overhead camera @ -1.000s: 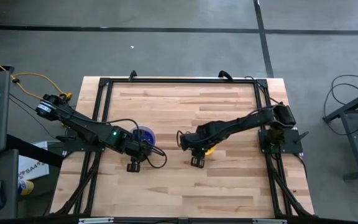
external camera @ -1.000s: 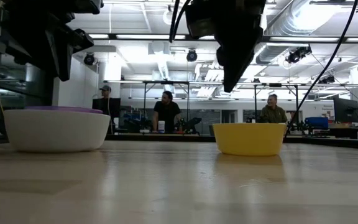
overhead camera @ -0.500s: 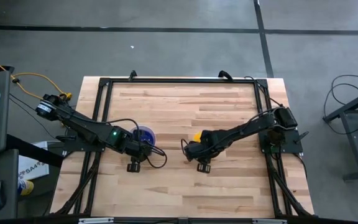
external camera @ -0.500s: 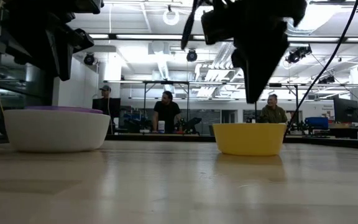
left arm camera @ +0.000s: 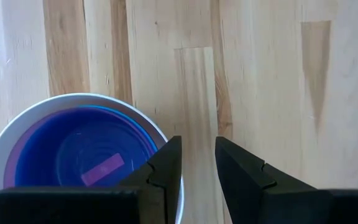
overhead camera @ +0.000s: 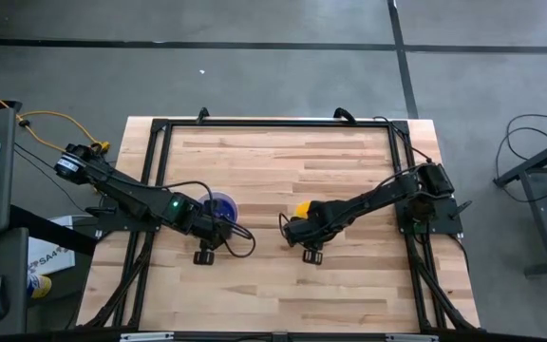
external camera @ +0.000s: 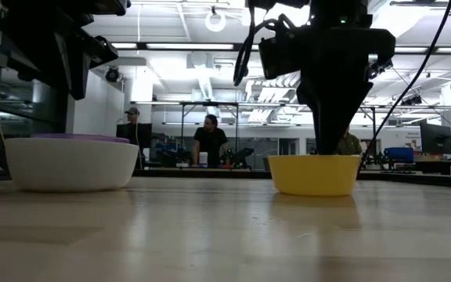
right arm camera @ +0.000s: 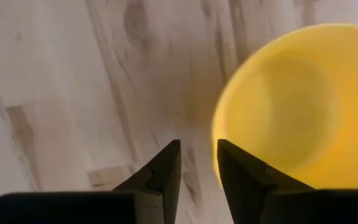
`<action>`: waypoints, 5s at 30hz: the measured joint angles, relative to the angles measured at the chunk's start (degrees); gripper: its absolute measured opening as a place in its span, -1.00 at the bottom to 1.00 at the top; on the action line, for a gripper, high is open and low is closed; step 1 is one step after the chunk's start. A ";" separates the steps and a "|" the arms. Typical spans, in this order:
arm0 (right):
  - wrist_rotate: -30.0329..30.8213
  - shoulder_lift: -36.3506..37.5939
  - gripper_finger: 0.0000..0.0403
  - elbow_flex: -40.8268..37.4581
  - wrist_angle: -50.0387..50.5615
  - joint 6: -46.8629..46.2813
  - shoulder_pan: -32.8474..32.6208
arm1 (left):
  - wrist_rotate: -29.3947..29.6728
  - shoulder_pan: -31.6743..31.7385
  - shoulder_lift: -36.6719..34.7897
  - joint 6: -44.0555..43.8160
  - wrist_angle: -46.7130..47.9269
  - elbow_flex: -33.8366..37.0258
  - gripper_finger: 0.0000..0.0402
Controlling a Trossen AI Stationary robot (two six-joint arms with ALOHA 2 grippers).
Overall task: Nest bowls inside each other
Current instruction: Stack the yellow bowl on the violet bowl
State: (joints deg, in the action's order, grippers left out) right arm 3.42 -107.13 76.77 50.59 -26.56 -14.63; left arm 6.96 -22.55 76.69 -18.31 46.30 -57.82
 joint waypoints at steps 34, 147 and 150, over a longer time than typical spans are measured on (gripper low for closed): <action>-0.71 0.00 -0.51 -1.02 -2.47 1.46 1.68 | 0.04 0.00 0.02 -0.02 -0.02 0.02 -0.52; -8.30 1.64 -0.98 -6.02 -9.97 12.28 4.15 | -1.86 0.00 0.02 -2.51 -0.75 0.04 -0.52; -8.33 1.62 -0.98 -4.93 -9.80 15.64 4.13 | -1.86 0.02 0.02 -5.56 -2.13 0.04 -0.52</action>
State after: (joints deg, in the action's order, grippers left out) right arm -4.91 -105.51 71.84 40.78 -10.92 -10.50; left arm 5.10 -22.53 76.71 -23.87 44.17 -57.78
